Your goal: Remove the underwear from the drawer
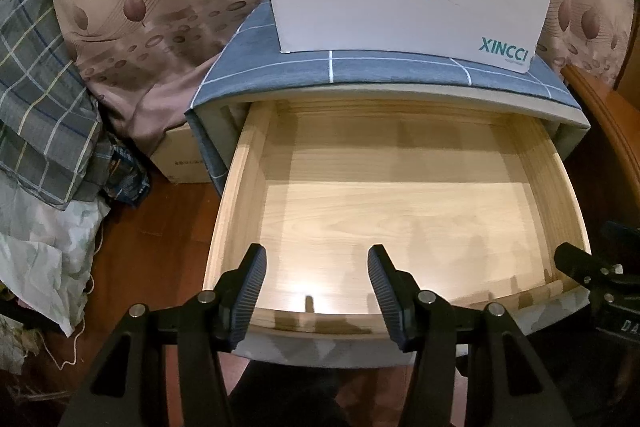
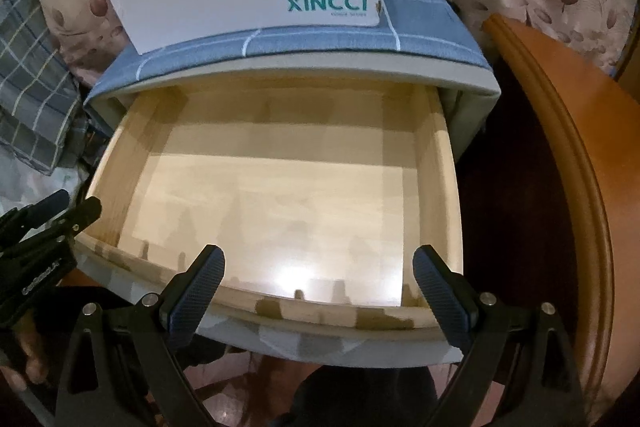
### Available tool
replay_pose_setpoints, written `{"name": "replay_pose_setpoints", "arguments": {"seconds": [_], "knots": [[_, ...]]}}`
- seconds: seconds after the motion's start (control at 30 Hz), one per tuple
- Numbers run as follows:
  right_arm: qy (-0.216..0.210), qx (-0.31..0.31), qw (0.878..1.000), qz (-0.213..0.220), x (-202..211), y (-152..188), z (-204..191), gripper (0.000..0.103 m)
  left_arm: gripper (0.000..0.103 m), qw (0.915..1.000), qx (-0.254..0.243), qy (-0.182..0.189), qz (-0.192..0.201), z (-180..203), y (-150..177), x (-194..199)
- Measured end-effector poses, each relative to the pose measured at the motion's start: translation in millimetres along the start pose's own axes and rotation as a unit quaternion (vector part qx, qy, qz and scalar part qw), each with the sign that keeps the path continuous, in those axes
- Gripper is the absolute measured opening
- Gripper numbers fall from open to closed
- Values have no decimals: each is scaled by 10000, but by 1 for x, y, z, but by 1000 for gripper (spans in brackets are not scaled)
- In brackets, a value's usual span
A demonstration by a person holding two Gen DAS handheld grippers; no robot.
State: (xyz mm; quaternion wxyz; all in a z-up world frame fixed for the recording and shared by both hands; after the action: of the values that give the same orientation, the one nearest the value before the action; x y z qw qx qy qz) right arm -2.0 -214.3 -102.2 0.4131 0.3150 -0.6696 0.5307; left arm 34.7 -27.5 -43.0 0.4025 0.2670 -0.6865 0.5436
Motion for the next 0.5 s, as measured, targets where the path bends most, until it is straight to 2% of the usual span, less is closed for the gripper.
{"name": "replay_pose_setpoints", "arguments": {"seconds": [0.5], "knots": [[9,-18,9999,-156,-4,2,-2,94,54,10000,-6,14,-16,1,-2,0]]}}
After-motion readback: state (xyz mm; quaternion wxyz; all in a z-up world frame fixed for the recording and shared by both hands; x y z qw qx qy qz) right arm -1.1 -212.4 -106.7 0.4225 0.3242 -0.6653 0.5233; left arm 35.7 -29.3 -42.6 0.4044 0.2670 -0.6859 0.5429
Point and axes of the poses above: each gripper's, at about its wrist camera, not at the fingertips, and x roughly against the way its jaws point, z to its right, y to its underside, the point moved 5 cm from there along -x, roughly the way its jaws point, and after that the axes turned 1 degree about -x, right-handed, at the moved point
